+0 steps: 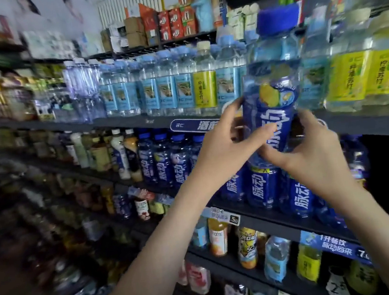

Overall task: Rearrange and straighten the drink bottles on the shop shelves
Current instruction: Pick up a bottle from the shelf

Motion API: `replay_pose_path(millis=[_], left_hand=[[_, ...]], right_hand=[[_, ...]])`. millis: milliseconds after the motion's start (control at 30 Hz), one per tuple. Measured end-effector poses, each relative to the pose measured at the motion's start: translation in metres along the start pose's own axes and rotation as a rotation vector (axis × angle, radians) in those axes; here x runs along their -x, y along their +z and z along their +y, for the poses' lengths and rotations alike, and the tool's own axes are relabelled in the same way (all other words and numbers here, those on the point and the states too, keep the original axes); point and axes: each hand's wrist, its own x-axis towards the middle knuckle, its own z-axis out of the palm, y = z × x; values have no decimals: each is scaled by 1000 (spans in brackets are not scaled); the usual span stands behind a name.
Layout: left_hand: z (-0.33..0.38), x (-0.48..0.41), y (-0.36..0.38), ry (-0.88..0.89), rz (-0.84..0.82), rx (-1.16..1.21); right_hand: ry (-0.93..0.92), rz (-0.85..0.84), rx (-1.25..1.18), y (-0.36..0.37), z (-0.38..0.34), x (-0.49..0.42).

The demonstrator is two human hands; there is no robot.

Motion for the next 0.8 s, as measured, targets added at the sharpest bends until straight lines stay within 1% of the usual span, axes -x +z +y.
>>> replay_pose_path(millis=[67, 133, 200, 333, 467, 600, 700, 800], left_hand=[[-14, 11, -18, -26, 65, -118], [-34, 24, -38, -66, 107, -154], [-57, 36, -64, -101, 108, -174], [-105, 51, -125, -197, 58, -147], [-161, 60, -193, -281, -33, -133], [-211, 61, -257, -416, -119, -17], [-242, 48, -286, -527, -159, 53], [-268, 26, -296, -571, -230, 61]], right_hand=[[9, -83, -30, 27, -2, 10], [24, -163, -72, 56, -3, 18], [49, -228, -93, 87, -7, 25], [102, -393, -120, 153, -21, 34], [181, -544, -158, 228, -33, 41], [262, -656, -205, 304, -44, 43], [337, -680, -240, 343, -44, 35], [421, -670, -252, 368, -32, 25]])
